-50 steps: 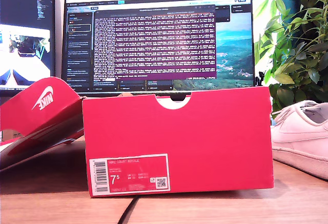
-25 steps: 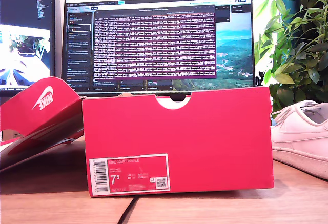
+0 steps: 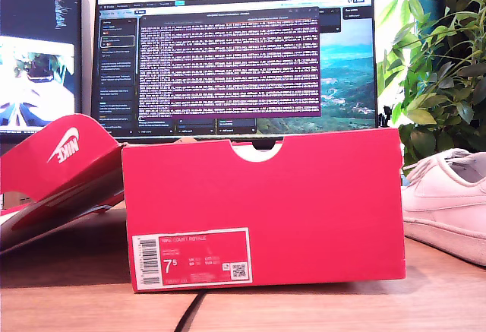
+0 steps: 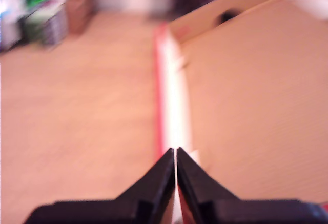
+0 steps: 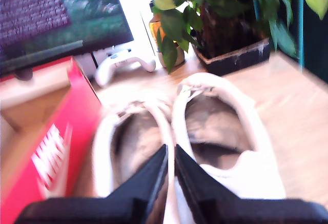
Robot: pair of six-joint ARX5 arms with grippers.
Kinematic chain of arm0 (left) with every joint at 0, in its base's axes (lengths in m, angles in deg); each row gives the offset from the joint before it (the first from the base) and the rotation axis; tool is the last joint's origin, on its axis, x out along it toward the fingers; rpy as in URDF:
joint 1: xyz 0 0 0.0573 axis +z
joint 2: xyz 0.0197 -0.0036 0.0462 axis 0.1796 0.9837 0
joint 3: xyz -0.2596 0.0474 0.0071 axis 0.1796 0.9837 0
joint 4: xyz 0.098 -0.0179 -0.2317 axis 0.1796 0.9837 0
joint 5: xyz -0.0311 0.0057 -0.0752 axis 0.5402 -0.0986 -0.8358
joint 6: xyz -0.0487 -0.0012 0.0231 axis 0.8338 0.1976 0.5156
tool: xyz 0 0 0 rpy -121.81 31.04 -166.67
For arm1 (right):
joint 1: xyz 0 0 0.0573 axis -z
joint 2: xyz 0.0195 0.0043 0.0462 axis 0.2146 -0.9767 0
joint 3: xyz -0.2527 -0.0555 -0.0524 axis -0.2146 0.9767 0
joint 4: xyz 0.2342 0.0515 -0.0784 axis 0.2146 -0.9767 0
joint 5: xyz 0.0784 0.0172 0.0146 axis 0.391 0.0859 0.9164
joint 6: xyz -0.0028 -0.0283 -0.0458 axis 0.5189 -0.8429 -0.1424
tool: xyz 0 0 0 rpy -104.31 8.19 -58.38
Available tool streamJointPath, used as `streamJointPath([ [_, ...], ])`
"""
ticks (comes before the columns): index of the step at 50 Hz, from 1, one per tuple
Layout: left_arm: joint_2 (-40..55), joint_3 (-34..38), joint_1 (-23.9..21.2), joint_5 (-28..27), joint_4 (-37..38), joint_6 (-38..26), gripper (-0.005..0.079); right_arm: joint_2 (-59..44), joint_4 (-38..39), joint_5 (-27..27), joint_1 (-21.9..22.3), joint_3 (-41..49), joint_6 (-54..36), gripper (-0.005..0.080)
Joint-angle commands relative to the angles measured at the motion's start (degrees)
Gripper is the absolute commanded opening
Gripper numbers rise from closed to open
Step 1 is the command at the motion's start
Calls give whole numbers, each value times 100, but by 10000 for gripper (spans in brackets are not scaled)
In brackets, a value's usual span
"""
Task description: Pack the white shoes by picking the first shoe and placing it inside the red shoebox, left side, then picking and rotating the second shoe and placing it in the shoebox
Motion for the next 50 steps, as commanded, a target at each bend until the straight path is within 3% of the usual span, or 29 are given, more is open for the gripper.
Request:
streamJointPath([
  [1,-20,-118,-11,-103,-72,35,-19,-31,160,0,-57,155,409,-11],
  [10,-20,-717,-11,-708,-240,83,-19,-31,527,2,-57,155,1211,-11],
  [19,-20,-1475,-11,-1683,-457,363,-19,-31,721,7,-57,155,1515,-11],
  [23,-17,-1805,-20,-1969,-450,726,-19,-31,942,330,-57,151,1735,-11],
  [28,-9,-2186,-46,-2269,-382,710,-19,-31,1001,929,-57,52,1773,-11],
  [35,4,-2824,-116,-2559,592,-157,-19,-33,675,1580,-57,-214,1714,-11],
  [44,337,-3613,-264,-2441,2444,-1696,-19,-129,-214,1547,-57,-863,717,-11],
  [50,682,-3976,-415,-2146,3270,-2715,-19,-448,-568,1421,-57,-1272,675,-11],
])
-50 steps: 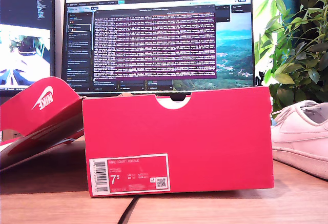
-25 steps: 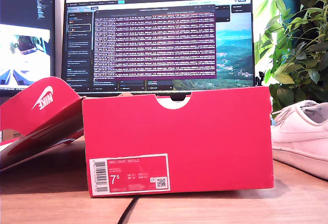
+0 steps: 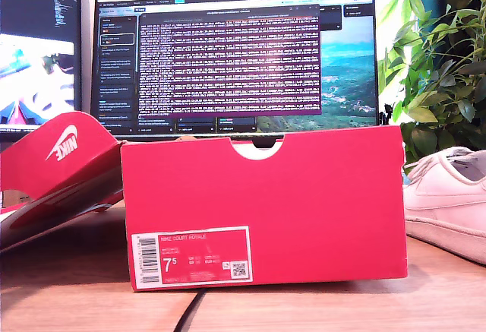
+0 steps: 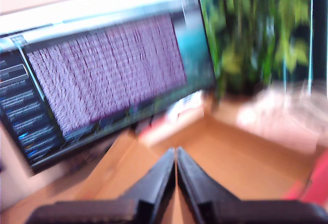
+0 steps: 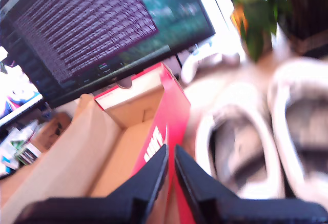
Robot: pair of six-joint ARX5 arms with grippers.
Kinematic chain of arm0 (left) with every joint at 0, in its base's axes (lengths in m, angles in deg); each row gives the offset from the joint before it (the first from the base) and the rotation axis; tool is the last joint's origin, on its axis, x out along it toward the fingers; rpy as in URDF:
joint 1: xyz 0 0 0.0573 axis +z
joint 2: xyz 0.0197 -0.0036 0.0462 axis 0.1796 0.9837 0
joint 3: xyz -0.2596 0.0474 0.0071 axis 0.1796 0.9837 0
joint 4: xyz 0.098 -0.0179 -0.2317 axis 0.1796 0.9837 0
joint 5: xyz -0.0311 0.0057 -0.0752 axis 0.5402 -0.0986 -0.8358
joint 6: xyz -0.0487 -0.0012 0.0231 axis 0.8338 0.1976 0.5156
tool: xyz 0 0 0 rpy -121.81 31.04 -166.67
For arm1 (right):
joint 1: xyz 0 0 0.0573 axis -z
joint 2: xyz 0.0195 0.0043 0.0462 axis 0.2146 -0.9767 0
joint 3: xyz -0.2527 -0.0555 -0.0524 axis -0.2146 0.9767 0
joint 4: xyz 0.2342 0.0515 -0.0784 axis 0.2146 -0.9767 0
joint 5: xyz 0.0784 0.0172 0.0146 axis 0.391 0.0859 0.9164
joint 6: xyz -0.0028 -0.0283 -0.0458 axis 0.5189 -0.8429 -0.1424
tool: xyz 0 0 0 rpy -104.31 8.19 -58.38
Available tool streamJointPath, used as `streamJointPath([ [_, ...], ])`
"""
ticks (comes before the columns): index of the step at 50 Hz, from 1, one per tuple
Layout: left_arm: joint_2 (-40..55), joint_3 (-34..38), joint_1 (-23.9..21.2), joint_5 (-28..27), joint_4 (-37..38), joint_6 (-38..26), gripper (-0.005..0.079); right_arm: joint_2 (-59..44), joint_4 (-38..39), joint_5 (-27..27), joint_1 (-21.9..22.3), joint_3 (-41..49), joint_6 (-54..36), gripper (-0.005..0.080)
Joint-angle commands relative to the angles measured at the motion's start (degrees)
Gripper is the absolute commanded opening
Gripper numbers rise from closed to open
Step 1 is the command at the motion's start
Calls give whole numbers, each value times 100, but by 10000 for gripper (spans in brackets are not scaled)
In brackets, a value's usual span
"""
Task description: Pack the white shoes by picking the first shoe and placing it inside the red shoebox, left side, then picking and rotating the second shoe and placing it in the shoebox
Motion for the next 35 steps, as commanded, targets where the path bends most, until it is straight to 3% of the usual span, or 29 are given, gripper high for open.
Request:
streamJointPath([
  [1,256,-42,-105,142,570,-588,-19,-278,-116,-85,-24,-184,-61,-11],
  [9,616,-160,-522,710,1226,-1574,-19,-979,-470,-109,-24,-737,-507,-11],
  [17,999,-160,-1231,1259,1666,-2017,-19,-1856,-715,-109,-24,-1281,-876,-11],
  [25,1491,-160,-2291,1821,1685,-2122,-19,-2734,-774,-107,-24,-1716,-968,-11],
  [35,2435,-160,-3722,3134,1672,-2118,-19,-3591,-1062,-107,-24,-2179,-1008,-11],
])
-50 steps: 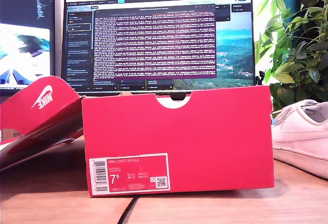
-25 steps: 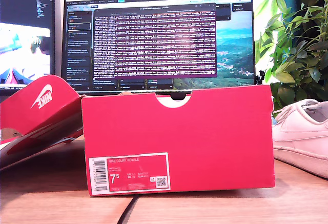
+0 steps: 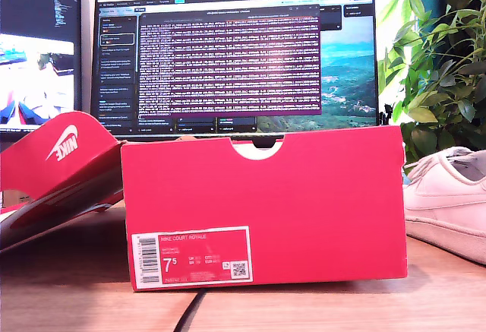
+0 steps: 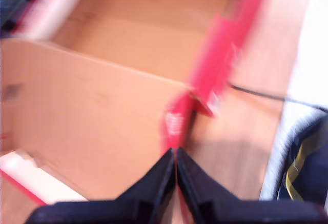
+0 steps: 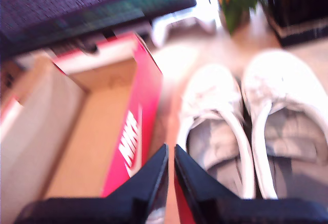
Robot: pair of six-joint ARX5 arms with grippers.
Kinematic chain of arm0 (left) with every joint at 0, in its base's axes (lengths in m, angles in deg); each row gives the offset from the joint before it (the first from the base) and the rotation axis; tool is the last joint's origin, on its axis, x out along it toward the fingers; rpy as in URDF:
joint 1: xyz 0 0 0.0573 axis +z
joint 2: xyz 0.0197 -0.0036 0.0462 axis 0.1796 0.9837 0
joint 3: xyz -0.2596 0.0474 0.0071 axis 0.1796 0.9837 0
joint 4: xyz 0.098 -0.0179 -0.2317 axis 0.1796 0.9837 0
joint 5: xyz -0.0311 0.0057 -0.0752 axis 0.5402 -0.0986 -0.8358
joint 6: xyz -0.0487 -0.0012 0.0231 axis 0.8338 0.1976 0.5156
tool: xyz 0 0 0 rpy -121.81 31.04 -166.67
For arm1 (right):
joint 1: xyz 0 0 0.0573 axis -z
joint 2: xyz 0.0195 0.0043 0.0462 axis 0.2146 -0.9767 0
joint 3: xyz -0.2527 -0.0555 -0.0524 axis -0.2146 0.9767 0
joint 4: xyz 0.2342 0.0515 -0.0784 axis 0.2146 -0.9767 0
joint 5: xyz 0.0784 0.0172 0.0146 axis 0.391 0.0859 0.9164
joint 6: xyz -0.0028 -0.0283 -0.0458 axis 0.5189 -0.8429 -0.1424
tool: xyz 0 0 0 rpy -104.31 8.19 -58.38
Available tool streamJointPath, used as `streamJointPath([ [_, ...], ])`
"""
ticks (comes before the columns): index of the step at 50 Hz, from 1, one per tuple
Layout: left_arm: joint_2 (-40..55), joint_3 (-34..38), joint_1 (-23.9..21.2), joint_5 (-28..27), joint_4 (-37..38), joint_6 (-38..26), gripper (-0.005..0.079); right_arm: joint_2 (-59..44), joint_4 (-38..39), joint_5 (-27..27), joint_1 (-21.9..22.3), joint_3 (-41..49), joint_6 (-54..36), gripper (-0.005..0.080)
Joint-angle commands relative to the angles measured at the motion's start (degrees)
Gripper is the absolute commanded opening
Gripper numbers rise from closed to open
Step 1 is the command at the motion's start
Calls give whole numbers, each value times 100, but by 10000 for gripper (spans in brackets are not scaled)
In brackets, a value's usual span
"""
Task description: Pack the white shoes by picking the first shoe and placing it inside the red shoebox, left side, then picking and rotating the second shoe and placing it in the shoebox
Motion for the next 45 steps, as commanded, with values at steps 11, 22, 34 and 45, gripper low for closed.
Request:
streamJointPath([
  [11,1279,-28,-1064,1084,-369,116,-19,-708,-726,-146,-24,-710,-494,-11],
  [22,1961,-28,-1180,1318,-1259,232,-19,-1213,-1419,-573,-24,-1333,-782,-11],
  [34,2581,-28,-1180,1292,-1530,232,-19,-2118,-2122,-568,-26,-1777,-782,119],
  [45,2767,-28,-1180,1274,-1547,236,-19,-2942,-2170,-564,-369,-1847,-787,302],
])
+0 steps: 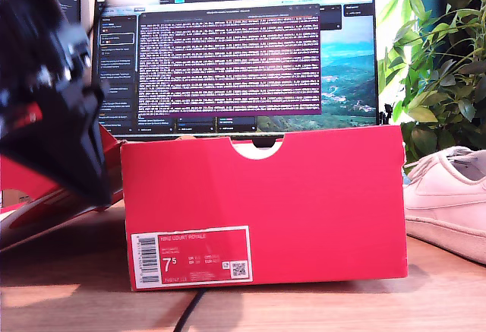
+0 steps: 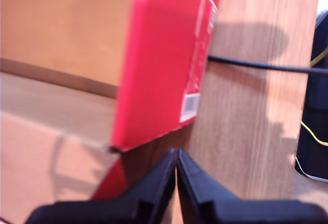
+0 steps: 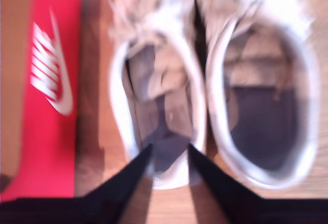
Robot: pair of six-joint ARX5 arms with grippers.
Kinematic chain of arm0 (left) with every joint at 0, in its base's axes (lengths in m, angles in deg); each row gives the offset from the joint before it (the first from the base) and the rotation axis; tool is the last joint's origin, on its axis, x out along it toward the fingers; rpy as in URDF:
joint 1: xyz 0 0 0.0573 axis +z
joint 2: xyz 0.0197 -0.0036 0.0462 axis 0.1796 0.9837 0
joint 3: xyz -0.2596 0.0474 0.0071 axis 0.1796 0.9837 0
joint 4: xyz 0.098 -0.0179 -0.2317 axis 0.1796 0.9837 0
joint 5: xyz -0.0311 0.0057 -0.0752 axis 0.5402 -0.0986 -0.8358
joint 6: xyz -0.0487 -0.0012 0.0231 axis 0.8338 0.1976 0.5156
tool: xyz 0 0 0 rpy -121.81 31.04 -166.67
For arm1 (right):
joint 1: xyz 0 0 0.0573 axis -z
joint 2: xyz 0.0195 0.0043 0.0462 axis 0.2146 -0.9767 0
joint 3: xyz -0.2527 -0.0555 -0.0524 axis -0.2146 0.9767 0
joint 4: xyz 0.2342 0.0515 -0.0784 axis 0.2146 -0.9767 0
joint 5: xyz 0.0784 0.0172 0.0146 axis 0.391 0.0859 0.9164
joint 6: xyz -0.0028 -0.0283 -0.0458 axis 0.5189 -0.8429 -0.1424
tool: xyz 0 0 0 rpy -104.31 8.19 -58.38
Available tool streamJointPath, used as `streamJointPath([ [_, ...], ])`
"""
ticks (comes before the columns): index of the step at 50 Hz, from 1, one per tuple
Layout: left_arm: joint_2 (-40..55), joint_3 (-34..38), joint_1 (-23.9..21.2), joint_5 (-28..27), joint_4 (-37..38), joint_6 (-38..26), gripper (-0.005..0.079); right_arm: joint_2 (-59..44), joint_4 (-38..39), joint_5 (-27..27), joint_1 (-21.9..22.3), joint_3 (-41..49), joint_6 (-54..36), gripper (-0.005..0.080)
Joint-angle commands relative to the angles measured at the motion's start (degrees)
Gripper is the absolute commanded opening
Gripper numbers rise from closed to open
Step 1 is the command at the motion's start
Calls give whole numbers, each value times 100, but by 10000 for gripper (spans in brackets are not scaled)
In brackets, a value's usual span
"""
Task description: Pack the white shoes by picking the first shoe and placing it inside the red shoebox, left side, then picking and rotating the second shoe and placing it in the shoebox
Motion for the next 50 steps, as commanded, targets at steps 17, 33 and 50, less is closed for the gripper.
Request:
streamJointPath([
  [17,13,-26,-26,-181,-240,52,-19,-1169,278,-118,-981,-90,-15,375],
  [33,13,-26,-26,-199,-256,55,-19,-2015,719,-457,-1071,-90,-326,338],
  [50,13,-26,-26,-197,-251,201,-19,-2133,767,-452,-1075,-483,-260,-13],
])
